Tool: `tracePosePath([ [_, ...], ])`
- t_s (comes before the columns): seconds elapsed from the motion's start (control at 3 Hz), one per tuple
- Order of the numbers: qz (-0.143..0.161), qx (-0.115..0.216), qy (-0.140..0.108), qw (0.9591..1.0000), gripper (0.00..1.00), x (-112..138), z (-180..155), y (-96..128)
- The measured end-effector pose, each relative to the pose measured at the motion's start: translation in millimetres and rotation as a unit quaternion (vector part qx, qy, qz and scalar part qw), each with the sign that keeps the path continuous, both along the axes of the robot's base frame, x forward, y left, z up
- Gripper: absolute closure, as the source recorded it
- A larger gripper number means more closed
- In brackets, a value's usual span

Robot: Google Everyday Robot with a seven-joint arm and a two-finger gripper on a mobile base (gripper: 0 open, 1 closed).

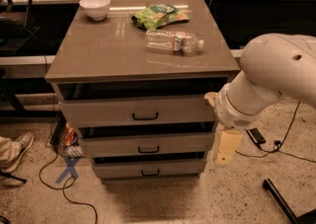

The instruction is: Open bottom drawer

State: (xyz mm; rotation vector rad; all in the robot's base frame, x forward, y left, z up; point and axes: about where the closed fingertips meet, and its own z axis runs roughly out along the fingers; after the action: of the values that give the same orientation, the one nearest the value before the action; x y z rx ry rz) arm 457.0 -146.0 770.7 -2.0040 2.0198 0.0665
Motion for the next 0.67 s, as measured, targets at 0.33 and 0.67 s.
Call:
tracePosePath([
  [0.33,0.000,0.001,0.013,0.9999,0.00,8,-32,1],
  [0.67,0.027,0.009,0.017,0.9994,0.00,18,-100,0],
])
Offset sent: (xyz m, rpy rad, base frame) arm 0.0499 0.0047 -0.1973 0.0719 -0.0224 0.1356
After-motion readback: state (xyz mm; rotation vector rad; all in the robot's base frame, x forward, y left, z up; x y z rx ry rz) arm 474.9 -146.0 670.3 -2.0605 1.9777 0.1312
